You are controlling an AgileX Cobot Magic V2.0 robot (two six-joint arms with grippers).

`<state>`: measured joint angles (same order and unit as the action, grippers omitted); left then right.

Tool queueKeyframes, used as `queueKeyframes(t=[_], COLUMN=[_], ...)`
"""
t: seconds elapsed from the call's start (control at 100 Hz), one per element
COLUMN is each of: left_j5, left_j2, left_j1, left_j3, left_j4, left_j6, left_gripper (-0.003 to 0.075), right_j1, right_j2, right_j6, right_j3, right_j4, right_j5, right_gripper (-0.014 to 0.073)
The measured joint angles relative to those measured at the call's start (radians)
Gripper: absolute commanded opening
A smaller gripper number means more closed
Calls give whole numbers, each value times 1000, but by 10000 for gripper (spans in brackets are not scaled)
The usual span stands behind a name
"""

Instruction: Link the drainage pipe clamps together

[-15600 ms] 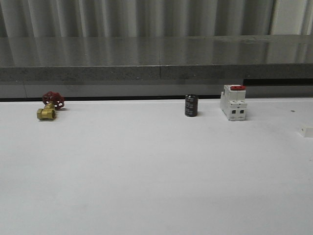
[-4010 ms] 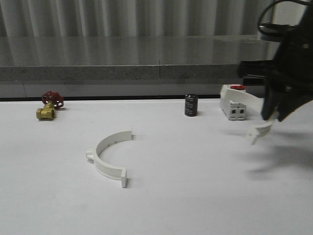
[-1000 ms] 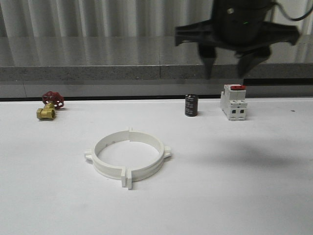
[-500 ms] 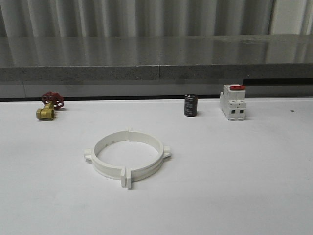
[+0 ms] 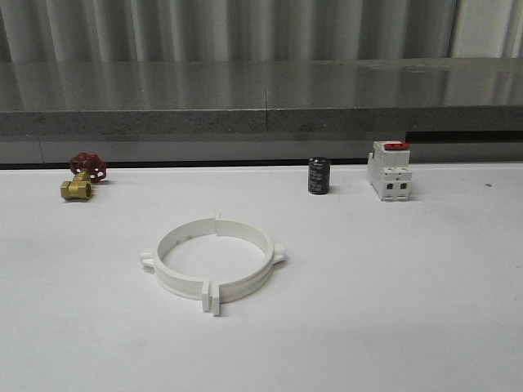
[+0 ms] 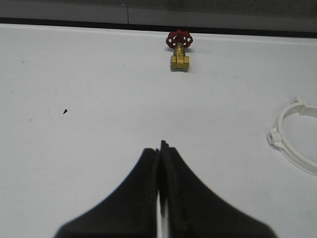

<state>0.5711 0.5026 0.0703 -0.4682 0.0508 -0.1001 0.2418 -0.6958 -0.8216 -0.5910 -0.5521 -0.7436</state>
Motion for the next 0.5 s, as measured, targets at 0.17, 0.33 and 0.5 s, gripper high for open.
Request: queueKeyframes(t=[0.17,0.33,0.5], left_j5=[0,0,0], left_j2=[0,0,0], left_j1=[0,0,0], left_j3=[0,0,0], left_j4=[0,0,0], left_j6=[0,0,0], left_gripper=[-21,-21,-21], right_j1=[0,0,0], right_j2=[19,19,19], right_j6=[1,1,1], right_j3=[2,2,2], right_j4=[0,0,0], right_j5=[0,0,0], right_gripper=[-67,-67,-67])
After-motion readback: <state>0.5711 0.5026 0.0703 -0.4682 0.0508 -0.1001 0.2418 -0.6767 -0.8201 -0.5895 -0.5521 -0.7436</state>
